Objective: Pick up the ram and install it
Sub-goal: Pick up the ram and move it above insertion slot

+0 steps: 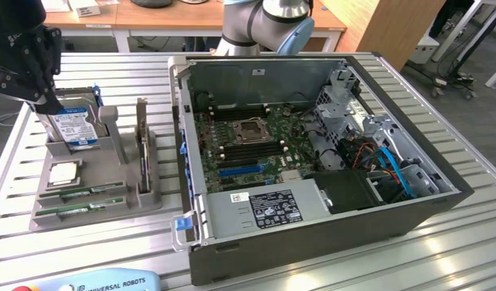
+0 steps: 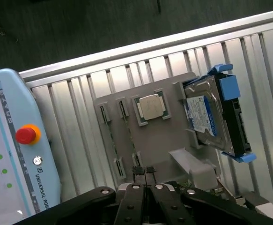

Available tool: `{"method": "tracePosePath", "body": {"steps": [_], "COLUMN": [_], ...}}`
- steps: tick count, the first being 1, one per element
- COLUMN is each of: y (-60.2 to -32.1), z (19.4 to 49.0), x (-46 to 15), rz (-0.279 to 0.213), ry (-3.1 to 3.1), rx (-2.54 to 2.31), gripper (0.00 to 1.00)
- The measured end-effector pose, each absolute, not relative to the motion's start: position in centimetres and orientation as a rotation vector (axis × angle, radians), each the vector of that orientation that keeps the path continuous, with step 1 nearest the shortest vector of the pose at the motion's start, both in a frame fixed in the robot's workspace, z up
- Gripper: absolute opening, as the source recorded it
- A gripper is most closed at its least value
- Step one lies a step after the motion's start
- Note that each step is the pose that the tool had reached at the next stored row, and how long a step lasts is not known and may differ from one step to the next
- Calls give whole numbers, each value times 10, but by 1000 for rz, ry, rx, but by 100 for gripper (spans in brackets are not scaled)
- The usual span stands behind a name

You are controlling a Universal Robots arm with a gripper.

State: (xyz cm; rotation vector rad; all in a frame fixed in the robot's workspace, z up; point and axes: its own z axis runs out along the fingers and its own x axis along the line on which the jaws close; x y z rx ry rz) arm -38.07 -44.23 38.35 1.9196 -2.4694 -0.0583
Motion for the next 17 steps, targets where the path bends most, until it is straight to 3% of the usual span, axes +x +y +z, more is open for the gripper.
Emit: {"method": "tracePosePath", "body": {"steps": [17], "y": [-442], "z": [380], "x": [-381], "rz": [-55], "ry": [-2357], "rx": [2052], "gripper": [10]}}
